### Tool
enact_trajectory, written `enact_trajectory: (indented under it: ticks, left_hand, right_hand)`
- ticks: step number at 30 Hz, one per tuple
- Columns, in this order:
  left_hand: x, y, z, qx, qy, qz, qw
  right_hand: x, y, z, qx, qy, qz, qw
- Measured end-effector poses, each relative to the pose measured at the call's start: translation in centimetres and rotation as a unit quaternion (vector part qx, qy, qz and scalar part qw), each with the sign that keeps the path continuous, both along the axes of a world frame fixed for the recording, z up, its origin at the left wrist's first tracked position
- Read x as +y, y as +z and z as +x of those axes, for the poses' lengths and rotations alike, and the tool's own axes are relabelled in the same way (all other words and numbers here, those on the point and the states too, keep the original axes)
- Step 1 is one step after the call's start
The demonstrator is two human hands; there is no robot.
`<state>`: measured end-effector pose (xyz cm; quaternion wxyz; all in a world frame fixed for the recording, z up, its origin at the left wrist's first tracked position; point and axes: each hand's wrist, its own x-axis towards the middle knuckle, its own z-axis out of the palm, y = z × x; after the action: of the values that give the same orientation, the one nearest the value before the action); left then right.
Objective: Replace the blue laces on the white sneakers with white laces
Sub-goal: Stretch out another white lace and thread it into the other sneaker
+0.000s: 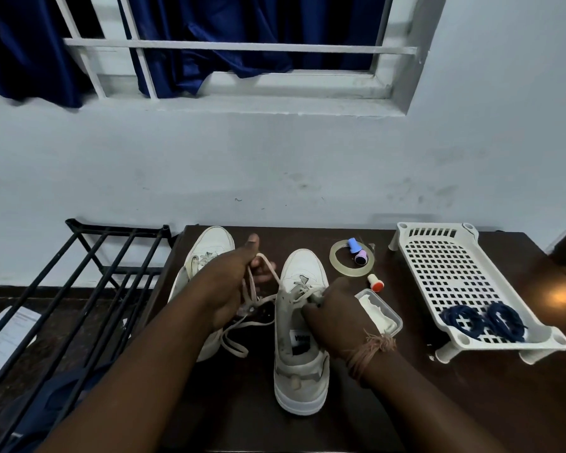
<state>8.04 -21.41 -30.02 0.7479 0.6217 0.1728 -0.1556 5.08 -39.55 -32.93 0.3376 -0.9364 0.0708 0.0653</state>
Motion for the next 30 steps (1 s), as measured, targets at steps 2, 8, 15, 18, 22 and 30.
enact_trajectory:
  ticks: [2,8,15,18,22,30]
  left_hand:
    - [-0.5,0.1,-0.3,0.034,0.017,-0.086,0.996]
    - [-1.0,-0.9,-0.4,0.018,0.051,0.068,0.996]
    - [0.0,-1.1,-1.0,-0.008,-0.185,0.38,0.906]
    - [-0.7,-1.1,-1.5,-0.017,-0.242,0.433,0.868]
    - [-0.8,-1.2,-2.0,-0.005,-0.222,0.416,0.882]
    - [-2.9,-1.9,-5.1,-0.008,0.124,-0.118,0.985]
  right_hand:
    - [0.0,0.0,0.1,-0.001,-0.003,0.006,1.0]
    - [-0.2,0.0,0.1,0.005,0.001,0.024,1.0]
    - [-0.5,0.2,0.0,0.003,-0.011,0.058,0.998]
    - [-0.8,0.6,-0.3,0.027,-0.018,0.086,0.996]
    - [-0.8,0.9,-1.7,0.05,-0.036,0.119,0.991]
    - [-0.6,1.0,-3.0,0.02,-0.061,0.111,0.992]
